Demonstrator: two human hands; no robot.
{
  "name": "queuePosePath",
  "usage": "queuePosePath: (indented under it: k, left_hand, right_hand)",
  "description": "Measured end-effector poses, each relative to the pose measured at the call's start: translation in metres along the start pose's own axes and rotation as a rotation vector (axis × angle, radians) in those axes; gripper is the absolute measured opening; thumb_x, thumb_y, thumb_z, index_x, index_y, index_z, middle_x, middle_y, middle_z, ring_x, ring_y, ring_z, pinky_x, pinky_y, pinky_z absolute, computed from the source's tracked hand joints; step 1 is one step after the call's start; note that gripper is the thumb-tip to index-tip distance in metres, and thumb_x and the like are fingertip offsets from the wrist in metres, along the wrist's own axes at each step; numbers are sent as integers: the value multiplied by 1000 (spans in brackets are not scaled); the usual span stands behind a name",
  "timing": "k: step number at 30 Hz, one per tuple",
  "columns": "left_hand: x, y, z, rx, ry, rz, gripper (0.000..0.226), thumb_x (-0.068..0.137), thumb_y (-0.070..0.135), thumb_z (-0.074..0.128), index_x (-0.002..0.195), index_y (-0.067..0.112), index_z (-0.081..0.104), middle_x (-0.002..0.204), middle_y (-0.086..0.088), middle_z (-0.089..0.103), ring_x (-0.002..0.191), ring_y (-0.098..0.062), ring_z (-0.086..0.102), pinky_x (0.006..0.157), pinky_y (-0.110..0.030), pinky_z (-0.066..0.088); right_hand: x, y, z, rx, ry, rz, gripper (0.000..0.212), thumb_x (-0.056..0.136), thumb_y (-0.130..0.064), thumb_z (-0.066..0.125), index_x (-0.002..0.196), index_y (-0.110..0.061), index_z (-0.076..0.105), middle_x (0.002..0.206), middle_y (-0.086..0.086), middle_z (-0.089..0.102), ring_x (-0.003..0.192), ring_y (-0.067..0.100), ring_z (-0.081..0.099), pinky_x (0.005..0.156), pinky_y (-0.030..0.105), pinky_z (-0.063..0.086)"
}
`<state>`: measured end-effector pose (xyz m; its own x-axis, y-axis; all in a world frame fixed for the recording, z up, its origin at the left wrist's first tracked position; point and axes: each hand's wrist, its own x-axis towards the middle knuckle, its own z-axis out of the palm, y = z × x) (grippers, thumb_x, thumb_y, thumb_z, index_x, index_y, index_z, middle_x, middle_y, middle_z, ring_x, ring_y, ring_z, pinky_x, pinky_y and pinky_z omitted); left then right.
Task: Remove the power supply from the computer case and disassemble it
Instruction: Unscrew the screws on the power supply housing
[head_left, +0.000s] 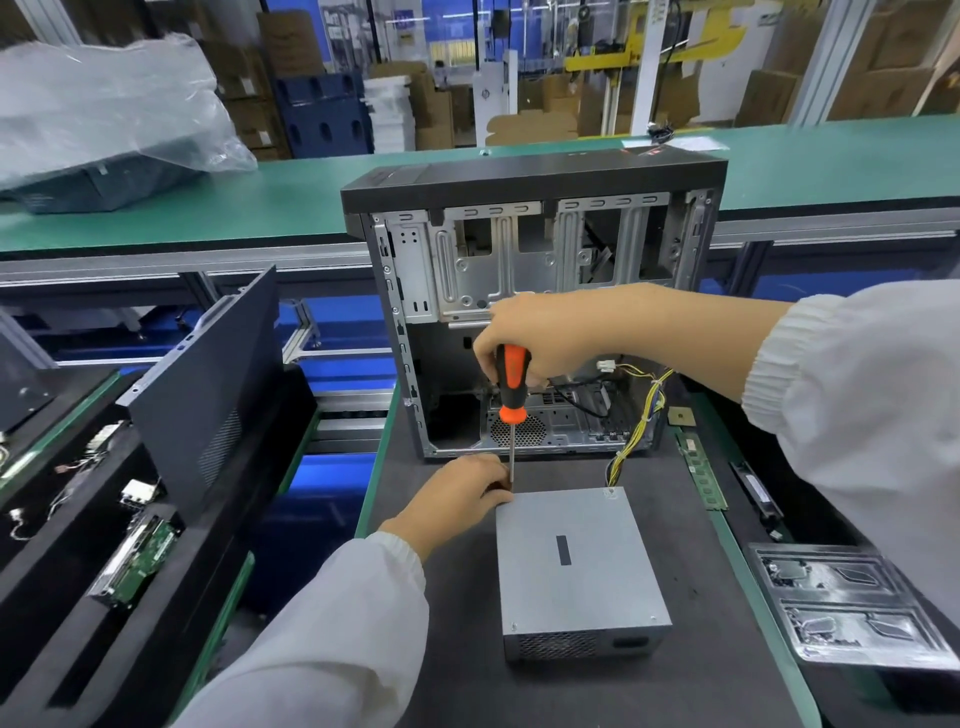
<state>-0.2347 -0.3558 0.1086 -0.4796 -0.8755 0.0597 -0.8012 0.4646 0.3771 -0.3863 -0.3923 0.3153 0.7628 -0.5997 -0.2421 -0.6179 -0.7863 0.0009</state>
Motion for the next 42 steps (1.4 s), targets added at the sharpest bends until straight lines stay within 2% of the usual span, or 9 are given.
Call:
queuePosePath:
  k: [2, 6, 14, 17, 22, 27, 30, 35, 42]
  left_hand:
    - [-1, 4, -1, 170, -22, 48, 17, 99, 25, 53, 107, 14, 63, 111, 0, 59, 102, -20, 58, 83, -36, 48]
    - [-2, 8, 0, 458, -7, 177, 16, 103, 26, 42, 111, 16, 51, 114, -2, 55, 101, -24, 57, 67, -33, 36]
    - [0, 8, 3, 474, 8, 176, 13, 102, 22, 45, 114, 17, 48, 115, -3, 57, 100, -26, 59, 70, -31, 34]
    - [-5, 4, 5, 292, 44, 77, 12, 99, 26, 51, 108, 18, 53, 110, 0, 59, 97, -24, 59, 74, -31, 43]
    - [-19, -2, 9, -572, 73, -213, 16, 87, 13, 73, 101, 16, 68, 104, 0, 70, 95, -14, 65, 89, -23, 52]
    - [-23, 0, 20, -912, 145, -396, 12, 82, 5, 75, 92, 13, 73, 94, -3, 73, 87, -11, 66, 82, -19, 51]
    - [-25, 1, 24, -998, 173, -429, 12, 82, 5, 76, 92, 10, 73, 87, 2, 72, 79, -6, 65, 74, -14, 50]
    - [-22, 3, 22, -1031, 175, -427, 17, 80, 0, 75, 93, 9, 68, 89, -2, 70, 83, -9, 64, 78, -15, 51]
    - [-22, 2, 22, -1019, 159, -441, 13, 81, 1, 75, 86, 11, 68, 83, 3, 72, 77, -4, 65, 73, -12, 51]
  right_hand:
    - [-4, 5, -4, 15, -2, 22, 25, 77, -11, 71, 96, -24, 62, 82, -17, 51, 92, 17, 53, 74, 30, 47]
    - [-9, 12, -2, 10, 7, 55, 22, 79, -20, 73, 100, -21, 64, 77, -20, 49, 73, 5, 49, 57, 17, 35]
    - [-8, 12, 3, 32, 30, 58, 19, 82, -24, 72, 98, -22, 62, 73, -20, 49, 66, -2, 47, 54, 16, 31]
    - [-4, 9, 2, 40, 23, 56, 16, 82, -24, 71, 93, -25, 59, 72, -19, 49, 66, 0, 48, 54, 17, 32]
    - [-1, 6, 1, 67, -6, 53, 15, 83, -26, 70, 93, -26, 60, 74, -13, 58, 68, 3, 53, 55, 19, 35]
    - [3, 3, 8, 46, -9, 57, 17, 83, -27, 70, 98, -23, 62, 75, -15, 54, 68, 3, 49, 55, 20, 33]
    - [4, 3, 11, 57, 3, 63, 18, 84, -25, 69, 100, -23, 63, 74, -16, 52, 65, 2, 48, 53, 18, 29]
    - [5, 2, 12, 63, 10, 66, 19, 84, -26, 68, 102, -22, 63, 74, -15, 52, 66, 2, 48, 54, 19, 29]
    - [9, 1, 13, 58, 6, 50, 20, 83, -26, 69, 101, -23, 63, 77, -15, 52, 69, 3, 48, 55, 19, 31]
